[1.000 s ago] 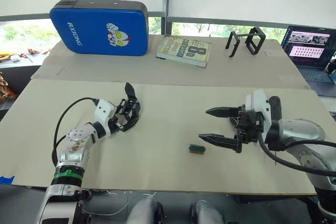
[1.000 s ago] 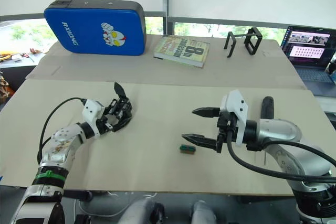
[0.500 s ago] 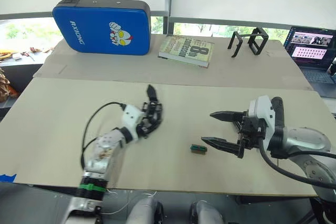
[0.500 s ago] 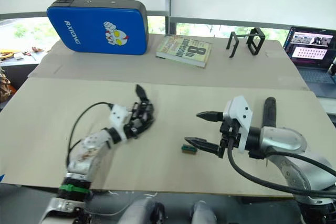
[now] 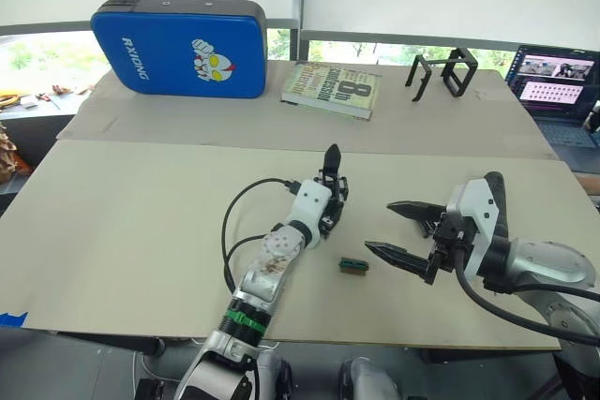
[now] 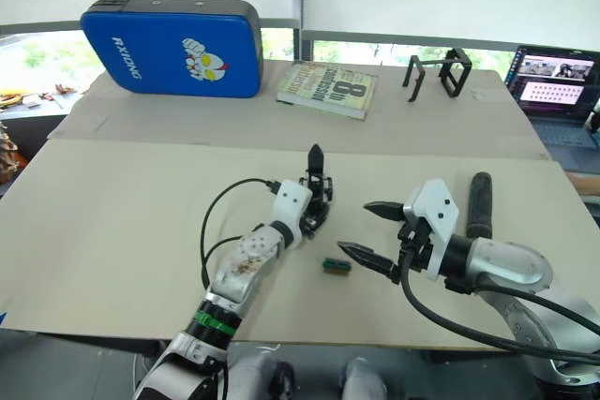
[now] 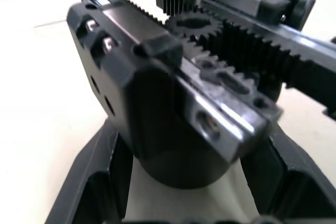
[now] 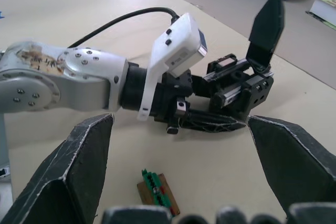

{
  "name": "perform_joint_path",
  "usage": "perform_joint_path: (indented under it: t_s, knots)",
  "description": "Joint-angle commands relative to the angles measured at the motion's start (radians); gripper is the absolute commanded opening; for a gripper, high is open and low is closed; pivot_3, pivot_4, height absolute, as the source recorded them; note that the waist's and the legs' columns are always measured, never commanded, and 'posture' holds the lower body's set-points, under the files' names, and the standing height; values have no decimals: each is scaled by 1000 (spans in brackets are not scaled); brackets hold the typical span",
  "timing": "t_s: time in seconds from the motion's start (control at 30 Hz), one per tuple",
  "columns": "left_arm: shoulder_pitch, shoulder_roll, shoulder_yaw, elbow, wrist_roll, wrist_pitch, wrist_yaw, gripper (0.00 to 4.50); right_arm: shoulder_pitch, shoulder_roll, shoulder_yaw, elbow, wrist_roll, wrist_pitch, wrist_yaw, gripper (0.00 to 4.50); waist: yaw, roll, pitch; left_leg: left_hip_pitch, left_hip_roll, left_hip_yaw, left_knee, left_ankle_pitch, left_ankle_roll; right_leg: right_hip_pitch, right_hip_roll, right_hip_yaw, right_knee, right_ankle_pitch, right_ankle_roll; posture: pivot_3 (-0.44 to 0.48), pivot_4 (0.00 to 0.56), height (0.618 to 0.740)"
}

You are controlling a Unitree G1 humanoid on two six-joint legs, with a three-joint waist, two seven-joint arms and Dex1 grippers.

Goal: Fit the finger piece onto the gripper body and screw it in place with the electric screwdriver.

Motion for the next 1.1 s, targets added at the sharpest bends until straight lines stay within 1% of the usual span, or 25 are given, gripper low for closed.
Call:
perform_joint_path:
  t_s: [0.03,0.1,0.17,0.2,0.27,0.4,0.43,0.5,0.6,0.63,0.73,0.83,0.93,0.97,1.03,1.07,1.1]
  knots:
    - [-22,-25,-22,25,12,-70,3,2331,-5,-1,-20,-32,-5,-8,-13,4500,1,0,0,0,0,0,1,0,1,0,-1,0,0,0,0,0,150,740]
    - [4,-7,-20,17,2,-75,-28,3405,-11,0,-16,-32,-8,-10,-19,4500,1,0,0,0,0,0,3,-1,1,0,-1,0,0,0,0,0,150,740]
    - [29,29,-5,-21,-16,-50,-71,4336,-18,0,-17,-30,-9,-11,-22,4500,-2,0,0,0,0,0,3,-1,1,0,-4,0,0,0,1,0,150,740]
    - [36,41,1,-33,-22,-40,-85,4471,-20,1,-17,-29,-10,-12,-24,4500,-5,0,0,0,1,0,3,-1,1,0,-4,0,0,0,1,0,150,740]
    - [66,105,14,-101,-60,8,-169,4471,-24,-1,-22,-26,-14,-15,-23,4500,-9,0,0,0,2,0,3,-1,0,0,-3,0,0,0,0,0,150,740]
    - [117,282,20,-246,-123,109,-353,4471,-30,-38,-39,-20,-32,9,-24,4500,-23,2,-1,0,3,0,3,-1,0,0,0,1,1,0,-1,0,150,740]
    - [128,327,26,-284,-138,133,-390,4471,-39,-59,-45,-18,-30,26,-22,4500,-25,2,-1,0,3,0,3,-1,0,0,0,1,2,-1,-1,0,150,740]
    - [137,388,37,-333,-165,170,-432,4471,-56,-91,-55,-8,-17,55,-15,4500,-30,3,-2,1,3,0,3,-1,0,0,1,1,2,-1,-1,0,150,740]
    - [163,530,93,-460,-273,255,-576,4471,-82,-192,-109,46,50,117,87,4500,-31,3,-1,1,2,0,3,-2,-3,0,1,1,1,-1,-1,0,150,740]
    - [169,585,111,-495,-303,262,-630,4471,-100,-232,-108,74,58,141,120,4500,-32,3,-1,1,2,0,4,-4,-7,0,1,1,1,-1,-1,0,150,740]
    - [161,709,177,-598,-443,275,-792,4471,-177,-326,-60,149,76,226,175,4500,-36,5,0,1,2,0,4,-4,-7,0,1,0,1,-1,-1,0,150,740]
    - [99,770,249,-654,-606,335,-893,4471,-315,-352,28,245,58,313,169,4500,-36,5,0,1,2,-1,4,-5,-7,0,-1,0,1,-1,-1,0,150,740]
    - [5,808,286,-675,-746,463,-918,4471,-496,-325,146,377,-11,421,114,4500,-41,6,0,1,1,-1,4,-4,-8,0,0,0,1,-1,-1,0,150,740]
    - [-20,811,284,-679,-763,476,-918,4471,-556,-312,189,428,-38,466,93,4500,-41,6,0,1,1,-1,5,-4,-8,1,1,0,1,-1,0,0,150,740]
    - [-49,808,264,-686,-737,421,-925,4471,-671,-287,289,537,-105,550,71,4500,-44,6,0,1,1,-1,4,-2,-5,1,2,0,1,-2,0,0,150,740]
    - [-59,798,257,-685,-725,394,-919,4471,-719,-274,333,588,-132,587,68,4500,-45,6,0,1,0,0,4,0,-1,1,2,0,1,-2,0,0,150,740]
    - [-71,778,257,-681,-722,386,-897,4471,-760,-256,365,639,-147,632,63,4500,-42,6,0,1,0,0,4,0,-1,1,2,0,1,-2,0,0,150,740]
